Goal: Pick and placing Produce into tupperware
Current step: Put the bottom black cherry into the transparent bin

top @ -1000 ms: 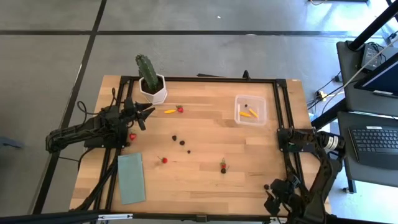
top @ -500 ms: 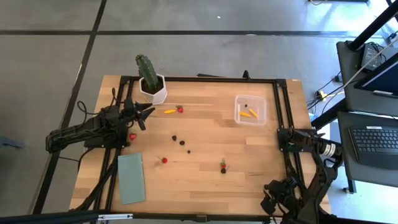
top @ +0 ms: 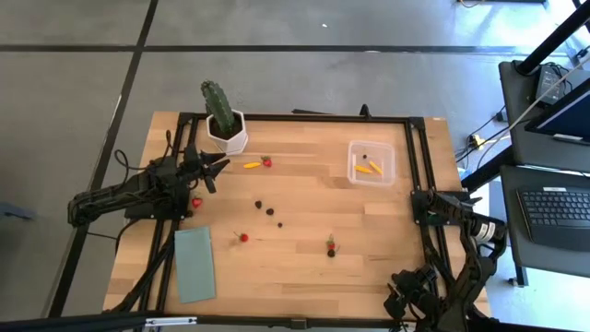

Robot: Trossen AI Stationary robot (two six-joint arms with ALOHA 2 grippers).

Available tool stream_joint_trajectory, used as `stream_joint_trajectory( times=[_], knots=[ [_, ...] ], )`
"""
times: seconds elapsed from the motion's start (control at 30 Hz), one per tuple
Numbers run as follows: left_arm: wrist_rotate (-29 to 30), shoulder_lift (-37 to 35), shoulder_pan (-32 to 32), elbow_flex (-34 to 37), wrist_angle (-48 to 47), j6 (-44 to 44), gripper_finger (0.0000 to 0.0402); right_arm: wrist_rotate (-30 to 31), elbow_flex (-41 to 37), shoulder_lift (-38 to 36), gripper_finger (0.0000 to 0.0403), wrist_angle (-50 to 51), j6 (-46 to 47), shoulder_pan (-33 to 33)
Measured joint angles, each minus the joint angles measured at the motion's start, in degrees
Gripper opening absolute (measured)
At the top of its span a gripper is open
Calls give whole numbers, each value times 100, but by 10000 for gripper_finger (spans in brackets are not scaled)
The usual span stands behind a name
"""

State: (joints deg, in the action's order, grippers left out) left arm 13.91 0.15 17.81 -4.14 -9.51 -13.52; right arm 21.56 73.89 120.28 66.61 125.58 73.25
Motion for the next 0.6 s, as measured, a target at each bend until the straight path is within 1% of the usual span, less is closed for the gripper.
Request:
stream_joint_trajectory(
  times=[0.2, 0.37, 0.6],
  knots=[
    [5, 0, 0, 0, -1, -2, 126, -4, -4, 40, 301, -3, 14, -2],
    [47, 0, 1, 0, 1, -2, 126, 22, -6, 54, 278, 39, -28, -24],
    [52, 0, 0, 0, 1, -2, 126, 94, -173, 27, 248, -162, -127, -24]
  ],
)
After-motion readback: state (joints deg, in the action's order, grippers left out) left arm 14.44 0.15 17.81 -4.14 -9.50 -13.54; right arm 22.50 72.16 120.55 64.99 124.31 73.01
